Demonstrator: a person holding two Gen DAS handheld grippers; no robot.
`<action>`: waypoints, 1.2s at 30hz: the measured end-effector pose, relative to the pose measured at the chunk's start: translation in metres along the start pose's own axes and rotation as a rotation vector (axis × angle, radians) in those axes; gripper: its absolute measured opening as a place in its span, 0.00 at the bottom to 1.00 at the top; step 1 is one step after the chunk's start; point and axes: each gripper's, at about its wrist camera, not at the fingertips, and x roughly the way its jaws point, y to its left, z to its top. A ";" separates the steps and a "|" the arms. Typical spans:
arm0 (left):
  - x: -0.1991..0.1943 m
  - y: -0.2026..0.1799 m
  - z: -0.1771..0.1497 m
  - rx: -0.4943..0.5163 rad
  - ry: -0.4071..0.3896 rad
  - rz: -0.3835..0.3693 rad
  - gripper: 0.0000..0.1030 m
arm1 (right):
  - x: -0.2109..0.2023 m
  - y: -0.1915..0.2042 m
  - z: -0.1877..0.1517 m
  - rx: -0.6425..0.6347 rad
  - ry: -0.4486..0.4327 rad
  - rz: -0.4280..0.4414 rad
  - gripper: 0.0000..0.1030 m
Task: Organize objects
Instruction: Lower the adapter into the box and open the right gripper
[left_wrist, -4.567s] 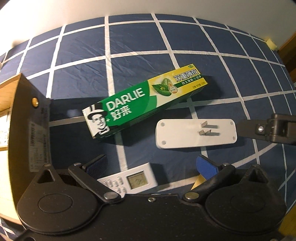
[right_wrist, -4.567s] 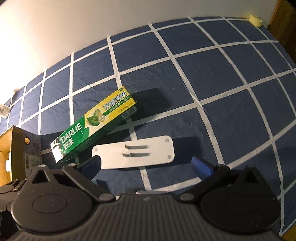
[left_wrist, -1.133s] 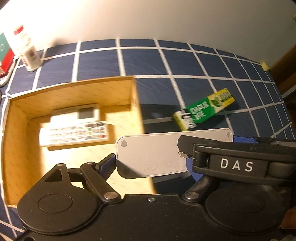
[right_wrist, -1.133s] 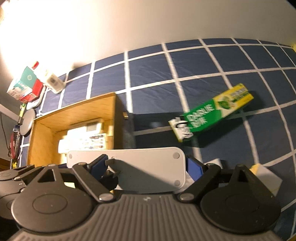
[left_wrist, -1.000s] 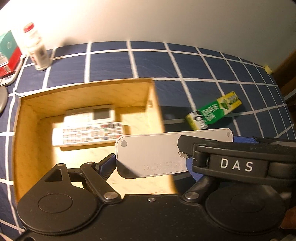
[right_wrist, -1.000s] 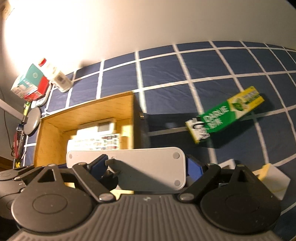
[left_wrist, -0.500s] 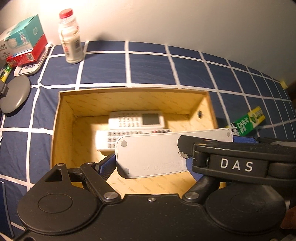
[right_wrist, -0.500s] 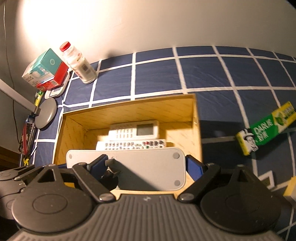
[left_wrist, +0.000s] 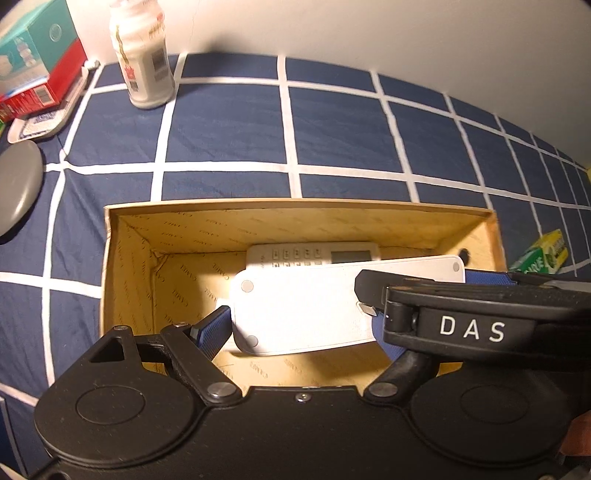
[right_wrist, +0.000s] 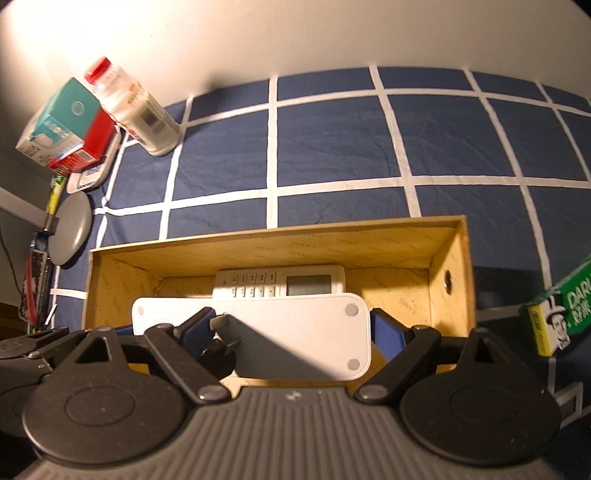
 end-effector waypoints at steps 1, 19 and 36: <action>0.005 0.001 0.003 0.000 0.006 -0.001 0.78 | 0.005 -0.001 0.002 0.002 0.006 -0.001 0.86; 0.052 0.017 0.032 0.016 0.070 0.000 0.78 | 0.060 -0.010 0.028 0.042 0.061 -0.002 0.86; 0.056 0.022 0.036 -0.009 0.085 -0.011 0.81 | 0.063 -0.009 0.034 0.060 0.076 -0.014 0.87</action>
